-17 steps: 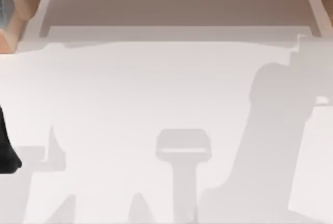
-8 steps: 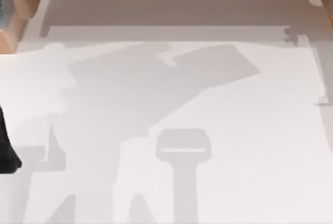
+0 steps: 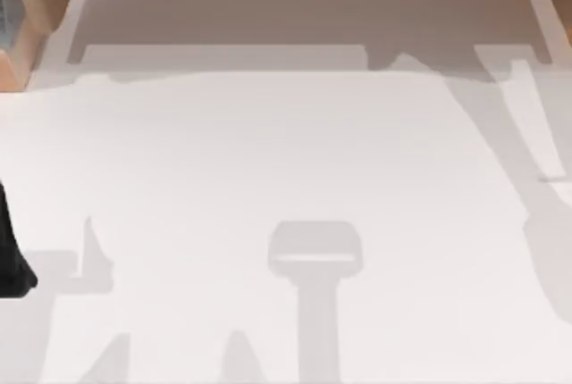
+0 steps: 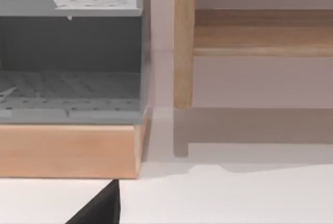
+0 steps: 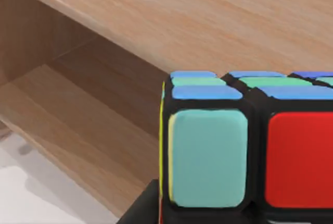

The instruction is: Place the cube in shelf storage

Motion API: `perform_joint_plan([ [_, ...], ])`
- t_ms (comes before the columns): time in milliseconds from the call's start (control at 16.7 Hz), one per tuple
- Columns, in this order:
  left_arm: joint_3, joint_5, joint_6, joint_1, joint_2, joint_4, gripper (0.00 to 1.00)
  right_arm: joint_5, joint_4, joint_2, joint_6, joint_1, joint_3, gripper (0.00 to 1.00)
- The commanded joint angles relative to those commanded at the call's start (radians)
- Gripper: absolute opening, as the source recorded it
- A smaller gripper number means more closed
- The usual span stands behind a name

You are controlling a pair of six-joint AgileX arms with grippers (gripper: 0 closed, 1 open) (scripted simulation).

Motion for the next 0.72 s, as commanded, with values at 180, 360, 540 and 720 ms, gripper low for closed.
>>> perform_joint_plan([
  [180, 0.000, 0.000, 0.000, 0.000, 0.000, 0.000, 1.00, 0.003, 0.296, -0.022, 0.062, 0.117, -0.050, 0.00],
  [360, 0.000, 0.000, 0.000, 0.000, 0.000, 0.000, 1.00, 0.035, 0.601, 0.002, 0.108, 0.221, -0.097, 0.00],
  [540, 0.000, 0.000, 0.000, 0.000, 0.000, 0.000, 1.00, 0.101, 0.892, 0.062, 0.135, 0.310, -0.147, 0.00],
  [720, 0.000, 0.000, 0.000, 0.000, 0.000, 0.000, 1.00, 0.195, 1.151, 0.141, 0.147, 0.384, -0.203, 0.00],
])
